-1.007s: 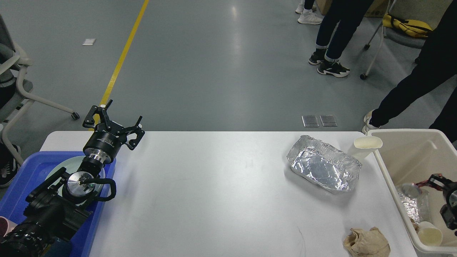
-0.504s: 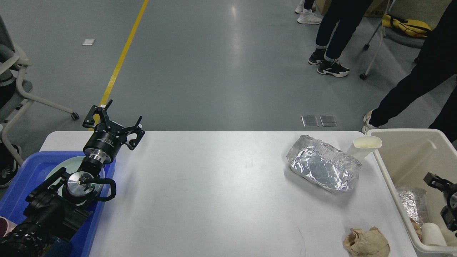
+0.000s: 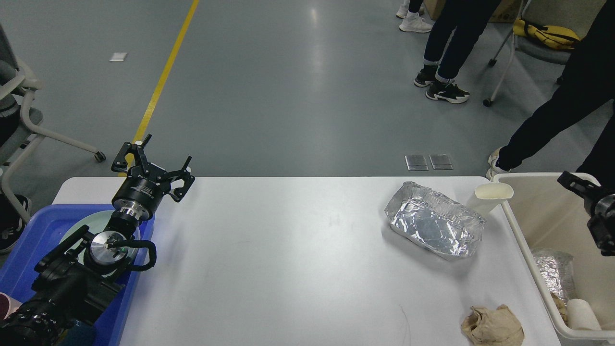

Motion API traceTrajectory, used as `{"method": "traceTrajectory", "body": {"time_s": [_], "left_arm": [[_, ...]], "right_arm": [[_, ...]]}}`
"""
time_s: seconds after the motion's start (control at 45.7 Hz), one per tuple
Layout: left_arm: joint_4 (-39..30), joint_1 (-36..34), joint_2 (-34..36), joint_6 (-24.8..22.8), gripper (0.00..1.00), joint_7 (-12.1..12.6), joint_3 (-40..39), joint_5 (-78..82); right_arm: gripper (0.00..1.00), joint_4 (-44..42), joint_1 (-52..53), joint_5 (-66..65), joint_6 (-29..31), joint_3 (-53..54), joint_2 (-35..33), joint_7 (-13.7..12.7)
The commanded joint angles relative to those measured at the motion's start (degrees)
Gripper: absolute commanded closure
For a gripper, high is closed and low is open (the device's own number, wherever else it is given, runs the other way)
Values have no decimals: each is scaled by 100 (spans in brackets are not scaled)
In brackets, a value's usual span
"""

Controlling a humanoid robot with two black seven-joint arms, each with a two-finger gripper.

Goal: Tidy desktop
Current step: 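Release the can in the bin and raise the right gripper, then move the right gripper down onto the crumpled foil sheet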

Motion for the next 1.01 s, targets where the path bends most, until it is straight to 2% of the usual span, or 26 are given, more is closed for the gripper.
{"method": "traceTrajectory", "body": {"time_s": [0.0,0.088,0.153,0.35,0.482,0.679,0.766,0.985], "left_arm": [[0,0,0,-7,4,0,0,-4],[0,0,0,1,4,0,0,-4],[0,0,0,1,4,0,0,-4],[0,0,0,1,4,0,0,5],[0,0,0,-7,4,0,-9,-4],[0,0,0,-7,4,0,0,-4],[0,0,0,1,4,0,-9,-4],[0,9,0,-7,4,0,0,5]], "right_arm": [[0,21,283,-1,-2,9,-7,14],[0,179,475,-1,15,35,-7,14],[0,687,923,-10,41,26,-103,5],[0,3648,2988,-10,68,9,-1096,-21],[0,5363,4034,-1,94,-61,-1203,-30],[0,7384,4773,-326,120,-509,-799,-48],[0,8132,5090,-494,138,-782,-369,-57],[0,8274,5143,-502,138,-1178,695,-65]]}}
